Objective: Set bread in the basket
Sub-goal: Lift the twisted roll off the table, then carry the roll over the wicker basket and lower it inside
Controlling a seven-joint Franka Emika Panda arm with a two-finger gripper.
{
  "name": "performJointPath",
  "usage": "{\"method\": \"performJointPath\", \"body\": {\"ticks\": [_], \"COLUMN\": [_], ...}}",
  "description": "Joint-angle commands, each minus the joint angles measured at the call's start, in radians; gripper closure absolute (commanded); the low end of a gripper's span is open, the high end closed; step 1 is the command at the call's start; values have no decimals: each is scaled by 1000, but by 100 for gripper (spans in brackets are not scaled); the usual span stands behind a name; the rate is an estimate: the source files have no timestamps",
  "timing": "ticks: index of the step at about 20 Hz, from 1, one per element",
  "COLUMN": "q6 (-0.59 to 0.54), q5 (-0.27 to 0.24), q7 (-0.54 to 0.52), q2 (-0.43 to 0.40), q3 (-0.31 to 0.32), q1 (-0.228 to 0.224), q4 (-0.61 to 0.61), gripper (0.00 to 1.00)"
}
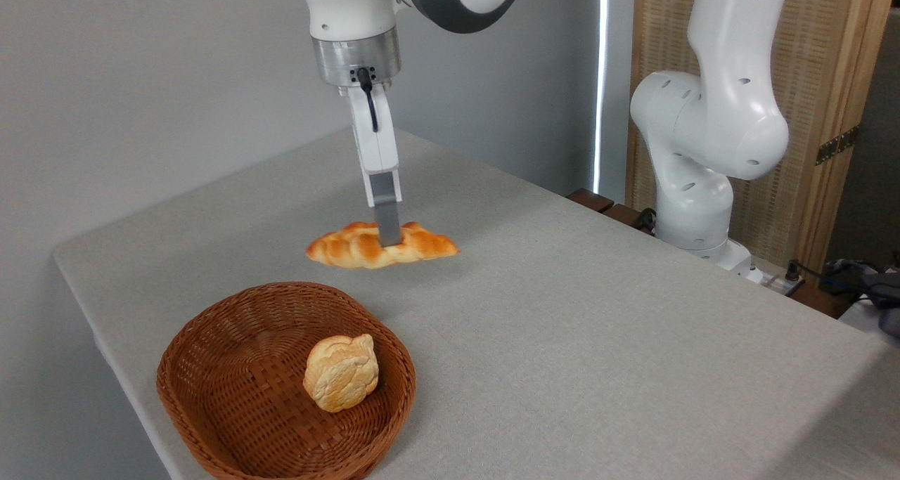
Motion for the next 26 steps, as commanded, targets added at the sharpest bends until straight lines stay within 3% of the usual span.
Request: {"method": "performJointPath", "body": {"ticks": [1, 6, 12, 16, 22, 26], "q6": [58, 127, 280, 296, 298, 298], "q5": [-54, -60, -94, -109, -136, -128], "q7": [2, -18, -196, -305, -394, -397], "q2": [46, 117, 189, 240, 284, 304], "q3": [32, 67, 75, 87, 89, 94], "q1": [-1, 1, 1, 1, 1, 1], "q4": [38, 98, 123, 178, 201, 207], "gripper": [64, 64, 64, 61, 32, 2]}}
